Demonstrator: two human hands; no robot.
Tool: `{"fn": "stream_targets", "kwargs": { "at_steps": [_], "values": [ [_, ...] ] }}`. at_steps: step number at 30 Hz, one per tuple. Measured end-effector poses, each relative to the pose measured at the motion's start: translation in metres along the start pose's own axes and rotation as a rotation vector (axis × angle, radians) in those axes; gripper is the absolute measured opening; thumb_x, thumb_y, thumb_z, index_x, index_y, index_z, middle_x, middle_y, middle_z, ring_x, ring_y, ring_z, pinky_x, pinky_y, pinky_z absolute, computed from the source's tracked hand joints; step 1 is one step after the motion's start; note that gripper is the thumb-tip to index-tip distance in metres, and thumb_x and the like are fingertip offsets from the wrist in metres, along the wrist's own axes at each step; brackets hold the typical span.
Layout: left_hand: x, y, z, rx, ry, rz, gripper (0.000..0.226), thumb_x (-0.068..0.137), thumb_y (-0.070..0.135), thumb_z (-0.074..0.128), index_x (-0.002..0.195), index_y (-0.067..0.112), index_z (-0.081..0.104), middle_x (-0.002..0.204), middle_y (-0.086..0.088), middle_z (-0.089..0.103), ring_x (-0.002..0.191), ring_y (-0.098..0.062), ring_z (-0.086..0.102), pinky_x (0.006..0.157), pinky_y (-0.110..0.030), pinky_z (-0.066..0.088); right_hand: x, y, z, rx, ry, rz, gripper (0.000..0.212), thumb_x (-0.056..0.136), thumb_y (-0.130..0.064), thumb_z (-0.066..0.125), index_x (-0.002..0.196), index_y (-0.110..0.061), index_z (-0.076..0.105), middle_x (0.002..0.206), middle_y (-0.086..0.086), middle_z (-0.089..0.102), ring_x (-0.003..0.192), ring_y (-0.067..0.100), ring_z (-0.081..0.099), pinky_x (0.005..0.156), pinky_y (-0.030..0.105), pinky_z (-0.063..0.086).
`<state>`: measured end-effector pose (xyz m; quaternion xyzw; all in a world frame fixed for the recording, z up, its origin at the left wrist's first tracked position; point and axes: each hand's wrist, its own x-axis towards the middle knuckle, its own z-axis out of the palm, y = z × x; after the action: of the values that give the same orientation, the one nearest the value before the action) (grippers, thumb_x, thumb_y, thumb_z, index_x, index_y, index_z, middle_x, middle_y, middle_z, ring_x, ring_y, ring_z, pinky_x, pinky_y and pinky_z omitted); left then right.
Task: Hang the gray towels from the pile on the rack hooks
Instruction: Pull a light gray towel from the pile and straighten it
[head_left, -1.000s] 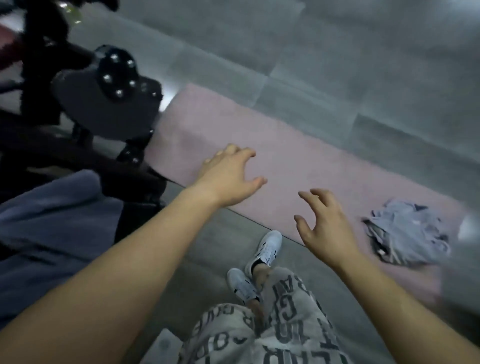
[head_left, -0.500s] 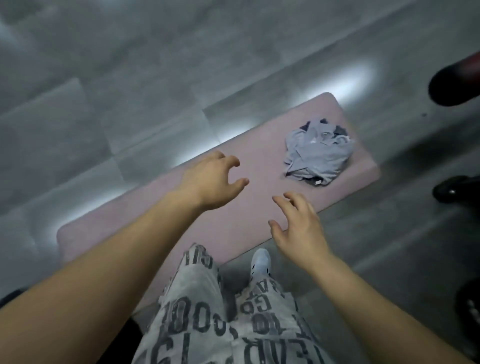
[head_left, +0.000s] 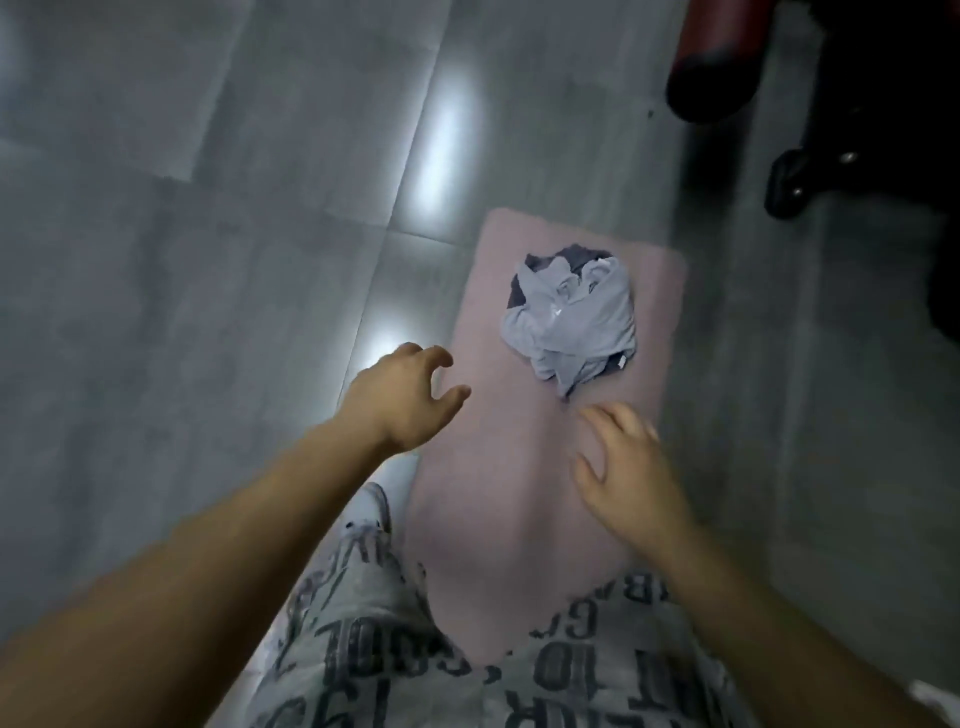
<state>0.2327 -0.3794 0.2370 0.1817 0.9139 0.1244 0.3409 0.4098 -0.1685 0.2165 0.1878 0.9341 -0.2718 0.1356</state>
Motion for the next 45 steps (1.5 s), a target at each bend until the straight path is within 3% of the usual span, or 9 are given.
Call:
{"fn": "stream_targets", "kwargs": {
  "at_steps": [6, 14, 17, 25, 31, 36, 40, 42, 45],
  "values": [
    [0.080, -0.048, -0.061, 0.238, -0.112, 0.271, 0.052, 0.094, 0.057, 0.050, 0.137, 0.029, 0.052, 0.135, -0.002, 0.054, 0.121, -0.026, 0.057, 0.100, -0.045, 0.048, 0.033, -0.076, 0.043, 0.102, 0.191, 0.317, 0.051, 0.081, -0.014, 0.072, 0.131, -0.007, 0.060, 0.127, 0.016, 0.058, 0.110, 0.038, 0.057, 0.095, 0.046, 0.050],
    [0.210, 0.005, -0.055, 0.453, -0.239, 0.555, 0.055, 0.094, 0.057, 0.051, 0.139, 0.027, 0.050, 0.136, -0.005, 0.055, 0.119, -0.028, 0.057, 0.097, -0.041, 0.050, 0.080, -0.091, 0.098, 0.236, 0.306, 0.565, 0.050, 0.085, -0.027, 0.063, 0.132, -0.012, 0.059, 0.128, 0.010, 0.056, 0.110, 0.032, 0.056, 0.092, 0.045, 0.052],
    [0.265, 0.024, -0.035, 0.535, -0.291, 0.620, 0.055, 0.094, 0.057, 0.051, 0.140, 0.026, 0.049, 0.137, -0.006, 0.055, 0.117, -0.028, 0.059, 0.095, -0.038, 0.049, 0.114, -0.077, 0.122, 0.284, 0.361, 0.681, 0.048, 0.087, -0.024, 0.068, 0.132, -0.013, 0.059, 0.128, 0.008, 0.056, 0.111, 0.030, 0.055, 0.093, 0.043, 0.052],
    [0.408, 0.047, 0.032, 0.584, -0.391, 0.724, 0.051, 0.096, 0.052, 0.053, 0.137, 0.022, 0.051, 0.132, -0.007, 0.057, 0.109, -0.028, 0.060, 0.091, -0.037, 0.052, 0.225, -0.006, 0.187, 0.397, 0.422, 0.894, 0.051, 0.089, -0.022, 0.069, 0.138, -0.011, 0.056, 0.135, 0.011, 0.052, 0.116, 0.033, 0.053, 0.096, 0.043, 0.049],
    [0.509, 0.050, 0.102, 0.660, -0.438, 0.795, 0.067, 0.094, 0.058, 0.049, 0.148, 0.022, 0.036, 0.152, -0.010, 0.039, 0.133, -0.034, 0.045, 0.104, -0.047, 0.046, 0.312, 0.082, 0.237, 0.450, 0.481, 0.966, 0.053, 0.090, -0.022, 0.069, 0.139, -0.009, 0.055, 0.138, 0.015, 0.050, 0.118, 0.037, 0.051, 0.095, 0.045, 0.050],
    [0.600, 0.084, 0.172, 0.792, -0.315, 1.094, 0.084, 0.092, 0.063, 0.047, 0.157, 0.020, 0.015, 0.162, -0.013, 0.019, 0.146, -0.036, 0.024, 0.112, -0.050, 0.035, 0.376, 0.174, 0.287, 0.447, 0.479, 0.998, 0.063, 0.092, -0.031, 0.067, 0.150, -0.019, 0.043, 0.161, 0.010, 0.025, 0.143, 0.035, 0.028, 0.111, 0.047, 0.040],
    [0.654, 0.124, 0.233, 0.729, -0.289, 1.166, 0.098, 0.089, 0.065, 0.049, 0.159, 0.021, -0.002, 0.167, -0.013, -0.003, 0.153, -0.033, 0.005, 0.121, -0.052, 0.021, 0.416, 0.241, 0.319, 0.453, 0.482, 0.988, 0.072, 0.092, -0.044, 0.065, 0.154, -0.023, 0.035, 0.167, 0.007, 0.011, 0.152, 0.033, 0.012, 0.121, 0.051, 0.022],
    [0.669, 0.146, 0.260, 0.678, -0.260, 1.177, 0.100, 0.089, 0.069, 0.048, 0.160, 0.021, -0.004, 0.167, -0.013, 0.004, 0.152, -0.033, 0.011, 0.120, -0.049, 0.020, 0.433, 0.266, 0.327, 0.444, 0.507, 0.995, 0.079, 0.088, -0.059, 0.058, 0.155, -0.025, 0.032, 0.166, 0.007, 0.017, 0.151, 0.034, 0.016, 0.121, 0.048, 0.019],
    [0.683, 0.166, 0.291, 0.669, -0.233, 1.200, 0.094, 0.089, 0.067, 0.048, 0.159, 0.018, 0.008, 0.155, -0.016, 0.034, 0.139, -0.036, 0.034, 0.111, -0.047, 0.031, 0.449, 0.289, 0.337, 0.382, 0.537, 1.049, 0.082, 0.086, -0.066, 0.056, 0.155, -0.031, 0.029, 0.151, 0.004, 0.037, 0.138, 0.034, 0.031, 0.111, 0.044, 0.029]
  ]
}}
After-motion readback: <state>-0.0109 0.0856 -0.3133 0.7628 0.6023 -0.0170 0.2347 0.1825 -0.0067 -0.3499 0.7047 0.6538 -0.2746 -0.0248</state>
